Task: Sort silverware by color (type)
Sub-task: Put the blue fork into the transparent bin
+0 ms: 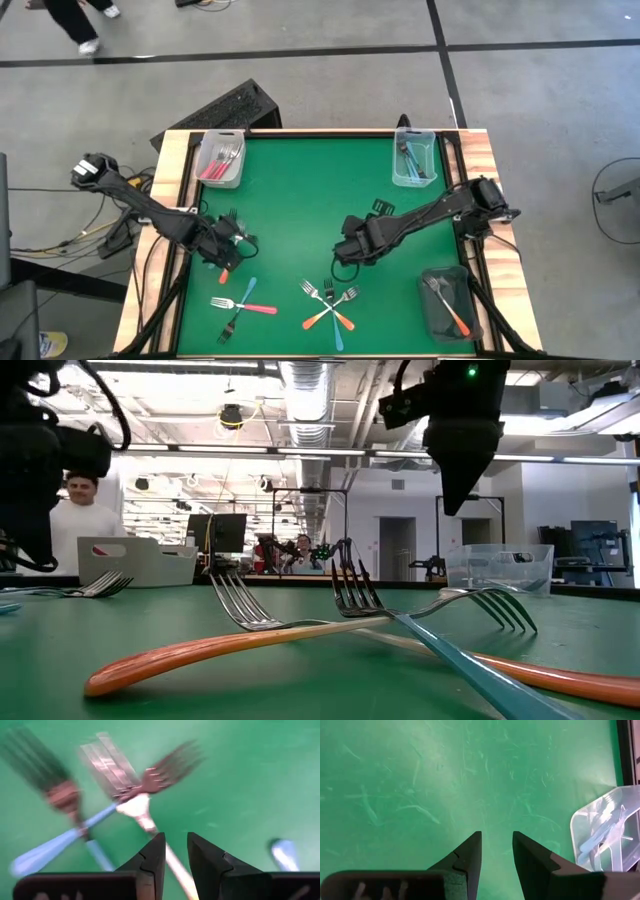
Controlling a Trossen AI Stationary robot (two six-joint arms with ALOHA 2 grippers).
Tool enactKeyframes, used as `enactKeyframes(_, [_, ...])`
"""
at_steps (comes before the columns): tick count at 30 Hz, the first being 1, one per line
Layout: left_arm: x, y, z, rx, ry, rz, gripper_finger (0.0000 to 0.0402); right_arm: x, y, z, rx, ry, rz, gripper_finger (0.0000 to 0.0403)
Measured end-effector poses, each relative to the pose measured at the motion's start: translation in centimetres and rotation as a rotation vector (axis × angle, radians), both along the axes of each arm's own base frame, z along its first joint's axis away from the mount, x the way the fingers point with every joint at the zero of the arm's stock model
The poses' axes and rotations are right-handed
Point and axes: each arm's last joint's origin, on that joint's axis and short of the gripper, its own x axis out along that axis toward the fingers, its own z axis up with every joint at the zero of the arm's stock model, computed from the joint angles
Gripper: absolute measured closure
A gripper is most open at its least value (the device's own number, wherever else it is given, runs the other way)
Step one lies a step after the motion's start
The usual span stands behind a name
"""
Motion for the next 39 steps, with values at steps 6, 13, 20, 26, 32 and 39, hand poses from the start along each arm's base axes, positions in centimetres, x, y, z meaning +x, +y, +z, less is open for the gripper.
enactKeyframes(6, [-0.5,-0.2,0.0,0.020,0.020,0.014,0.0334,-0.4,0.3,0.7,-0.001,-0.038,0.010,0.0269])
enactKeyframes(13, [-1.2,0.4,-0.2,0.082,0.058,0.123,0.0334,0.5,-0.7,-2.4,0.117,-0.106,0.028,0.0269])
enactKeyframes(20, [-0.9,0.3,-1.0,0.134,0.083,0.154,0.0334,0.7,-1.6,-4.9,0.196,-0.167,-0.011,0.0269])
enactKeyframes(26, [-0.2,0.2,-2.8,0.183,0.210,0.208,0.0334,1.0,-0.4,-4.9,0.214,-0.223,0.030,0.0269])
enactKeyframes(32, [0.1,0.1,-3.9,0.225,0.300,0.208,0.0334,0.7,0.1,-4.9,0.213,-0.205,0.052,0.0269])
enactKeyframes(39, [0.0,0.1,-3.8,0.215,0.309,0.174,0.0334,0.6,0.1,-4.9,0.209,-0.193,0.051,0.0269])
